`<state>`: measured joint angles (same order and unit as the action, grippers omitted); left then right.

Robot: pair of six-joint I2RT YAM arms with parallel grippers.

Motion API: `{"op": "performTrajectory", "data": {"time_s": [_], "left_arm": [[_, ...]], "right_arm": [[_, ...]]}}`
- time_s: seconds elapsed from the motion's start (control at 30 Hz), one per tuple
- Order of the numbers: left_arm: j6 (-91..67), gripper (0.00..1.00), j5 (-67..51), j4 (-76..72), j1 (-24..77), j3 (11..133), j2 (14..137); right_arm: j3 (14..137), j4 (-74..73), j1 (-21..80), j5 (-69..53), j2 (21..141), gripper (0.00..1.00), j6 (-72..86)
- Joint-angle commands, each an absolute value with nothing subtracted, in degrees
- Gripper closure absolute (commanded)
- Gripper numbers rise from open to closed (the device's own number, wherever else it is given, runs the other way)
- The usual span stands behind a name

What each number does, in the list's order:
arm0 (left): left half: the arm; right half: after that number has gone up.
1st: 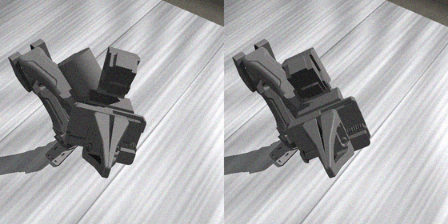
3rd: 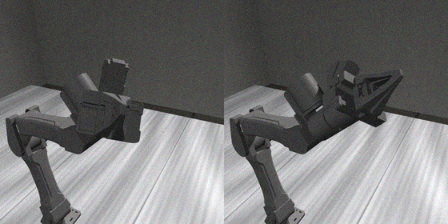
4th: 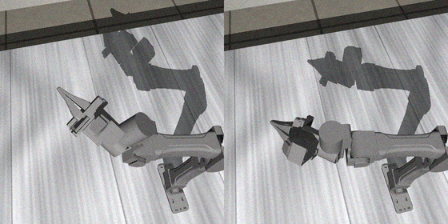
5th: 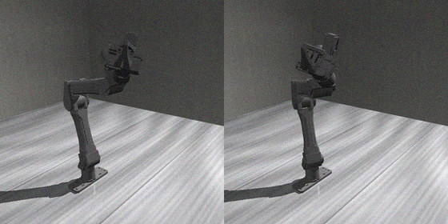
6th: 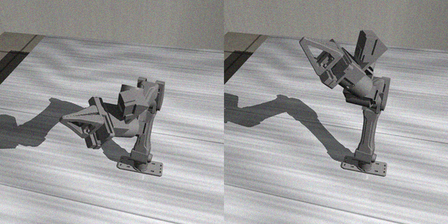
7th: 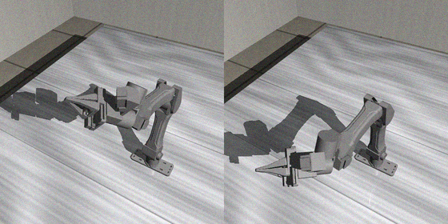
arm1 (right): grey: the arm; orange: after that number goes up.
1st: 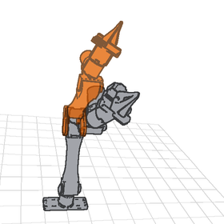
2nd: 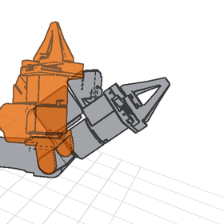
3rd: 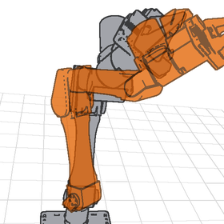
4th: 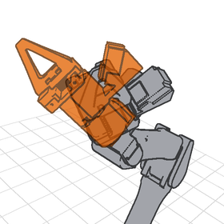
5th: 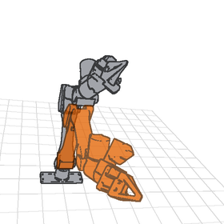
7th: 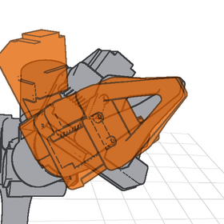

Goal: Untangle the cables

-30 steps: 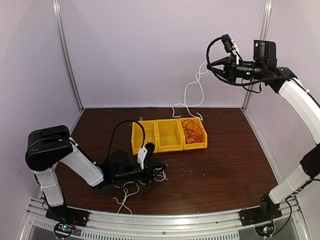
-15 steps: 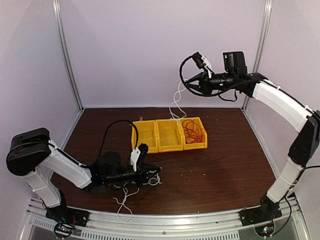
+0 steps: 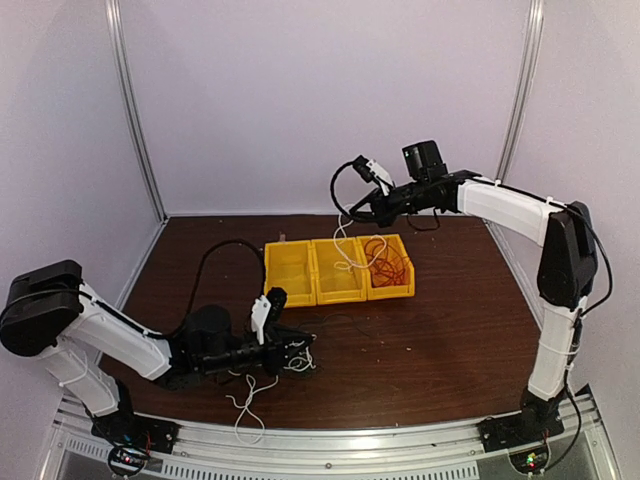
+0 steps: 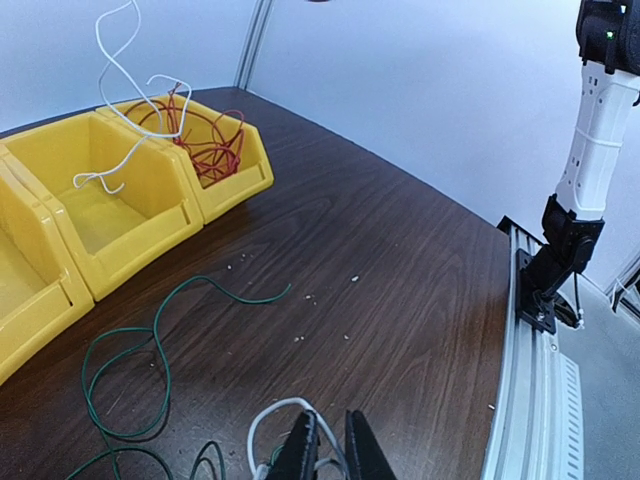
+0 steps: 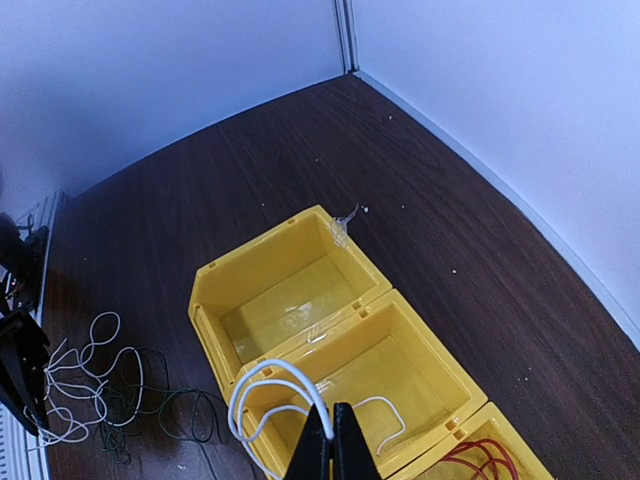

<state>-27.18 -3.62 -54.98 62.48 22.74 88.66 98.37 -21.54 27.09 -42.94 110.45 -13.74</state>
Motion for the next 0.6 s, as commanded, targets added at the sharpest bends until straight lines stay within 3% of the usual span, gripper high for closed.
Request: {"op": "performTrajectory", "data": {"time_s": [0.0, 0.57], "left_arm": [[-27.5, 0.89, -1.68, -54.47, 62.75, 21.8, 86.21], [-27.16, 0.88, -0.87, -54.33, 62.75, 21.53, 86.19]], "right_arm": [[101.13, -19.78, 28.12, -41.35, 112.78, 1.0, -14.08], [110.65, -23.85, 31.2, -37.46, 112.71, 1.0, -16.21]]}}
